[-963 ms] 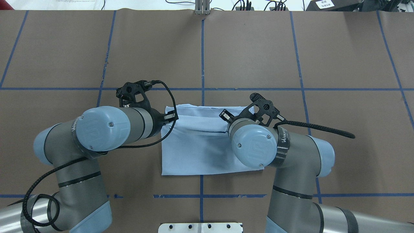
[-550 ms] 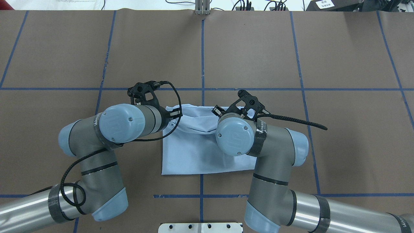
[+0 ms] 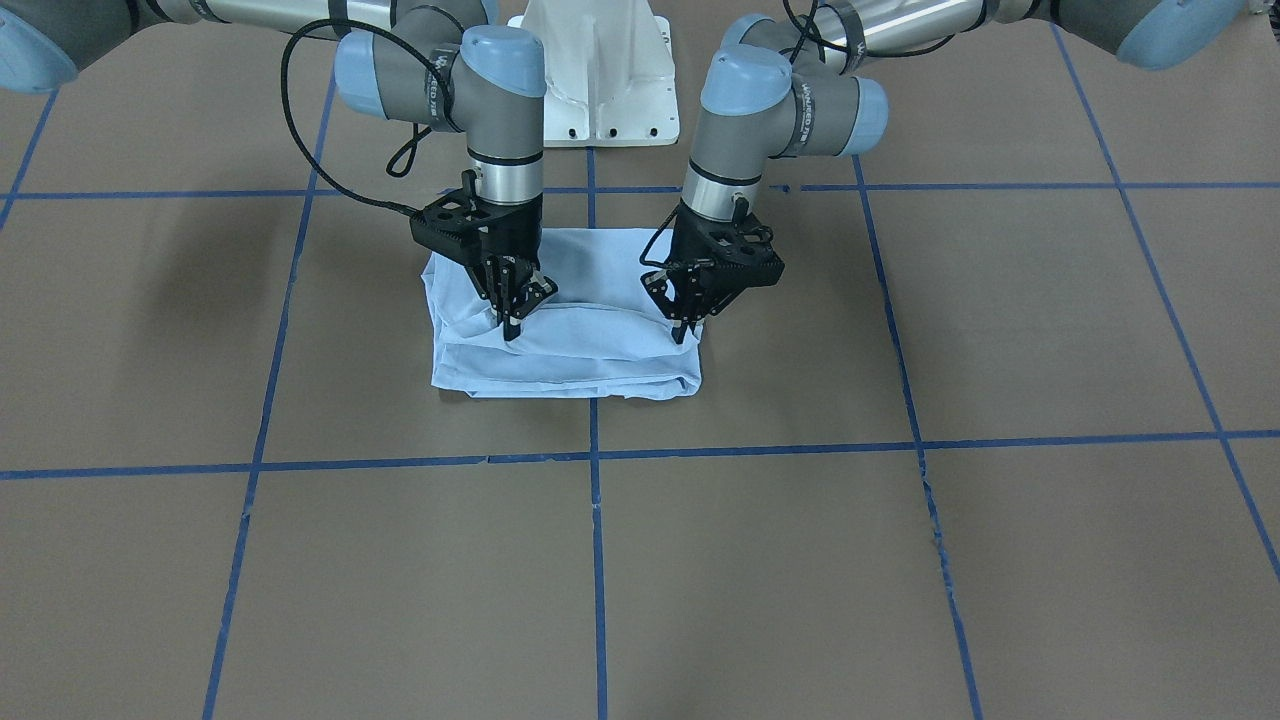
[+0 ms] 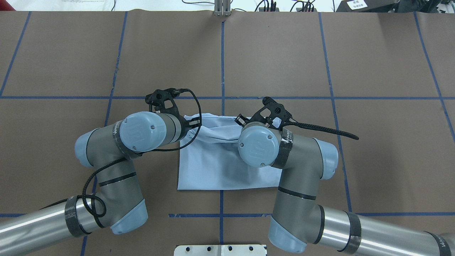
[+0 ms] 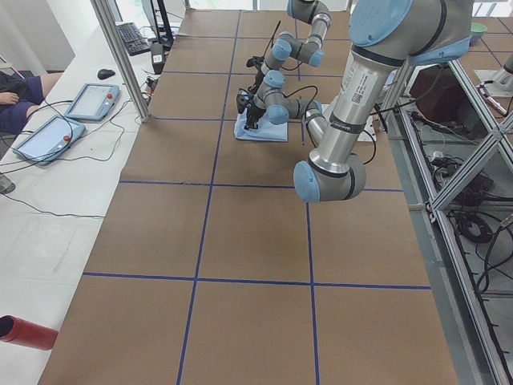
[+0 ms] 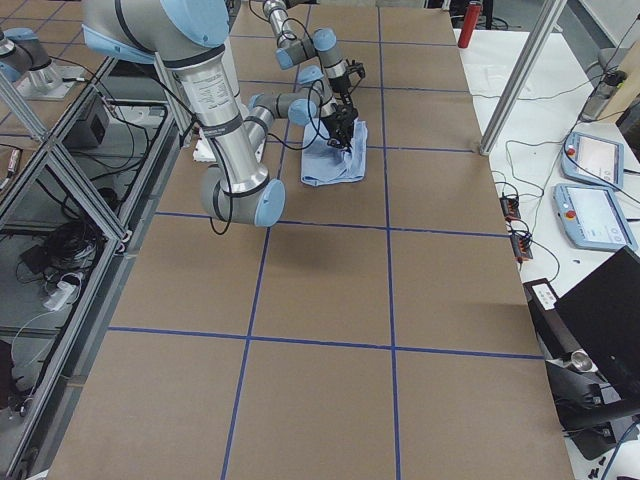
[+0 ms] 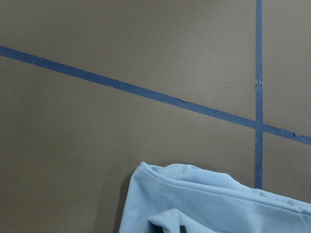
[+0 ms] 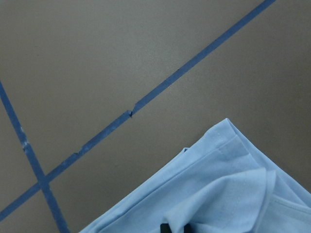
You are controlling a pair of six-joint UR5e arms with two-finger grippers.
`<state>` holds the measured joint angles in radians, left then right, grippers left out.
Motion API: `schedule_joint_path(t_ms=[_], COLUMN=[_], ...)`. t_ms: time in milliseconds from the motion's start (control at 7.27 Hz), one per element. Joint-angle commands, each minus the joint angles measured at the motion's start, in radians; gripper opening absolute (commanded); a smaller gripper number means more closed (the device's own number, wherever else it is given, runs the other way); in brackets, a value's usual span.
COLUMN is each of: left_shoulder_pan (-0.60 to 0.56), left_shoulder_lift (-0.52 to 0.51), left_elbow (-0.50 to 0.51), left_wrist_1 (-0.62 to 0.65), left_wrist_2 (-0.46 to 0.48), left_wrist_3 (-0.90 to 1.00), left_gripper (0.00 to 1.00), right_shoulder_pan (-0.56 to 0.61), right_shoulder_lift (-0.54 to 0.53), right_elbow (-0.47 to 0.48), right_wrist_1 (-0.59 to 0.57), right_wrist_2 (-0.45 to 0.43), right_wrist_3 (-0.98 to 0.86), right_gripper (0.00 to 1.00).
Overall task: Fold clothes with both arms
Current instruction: 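Hold the folded edge with both grippers above the shirt's far half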
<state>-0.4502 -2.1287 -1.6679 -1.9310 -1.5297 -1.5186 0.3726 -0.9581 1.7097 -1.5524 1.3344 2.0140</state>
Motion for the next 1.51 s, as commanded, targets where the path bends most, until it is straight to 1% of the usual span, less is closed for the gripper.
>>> schedule_joint_path(t_ms=[0,413,550,688,963,1100,1375], left_shoulder_pan=[-0.001,-0.008,-0.010,-0.015,-0.063,-0.094,-0.114], left_shoulder_lift=[-0.001,-0.001,-0.001,0.006,0.012,0.013,0.021], left_elbow=[0.002,0.002,0.002,0.000,-0.010,-0.027,-0.030], left_wrist_1=[-0.006,-0.023,-0.038,-0.054,-0.054,-0.052,-0.052], left_wrist_2=[-0.001,-0.001,-0.001,-0.012,-0.107,-0.136,-0.139], left_wrist_3=[0.001,0.001,0.001,0.061,0.139,0.194,0.205], left_gripper=[0.00,0.00,0.05,0.99,1.00,1.00,1.00], right_shoulder_pan=[0.003,0.020,0.022,0.023,0.040,0.034,-0.052], right_shoulder_lift=[-0.001,-0.005,-0.008,-0.002,0.002,-0.001,0.004], right_elbow=[-0.001,-0.001,-0.001,-0.007,0.005,0.007,0.008], right_wrist_1=[0.000,-0.002,-0.006,0.000,0.018,0.038,0.041], right_wrist_2=[0.000,0.000,0.000,-0.001,0.058,0.063,0.049], right_wrist_3=[-0.001,-0.037,-0.108,-0.185,-0.317,-0.337,-0.455], right_gripper=[0.00,0.00,0.78,1.00,1.00,1.00,1.00])
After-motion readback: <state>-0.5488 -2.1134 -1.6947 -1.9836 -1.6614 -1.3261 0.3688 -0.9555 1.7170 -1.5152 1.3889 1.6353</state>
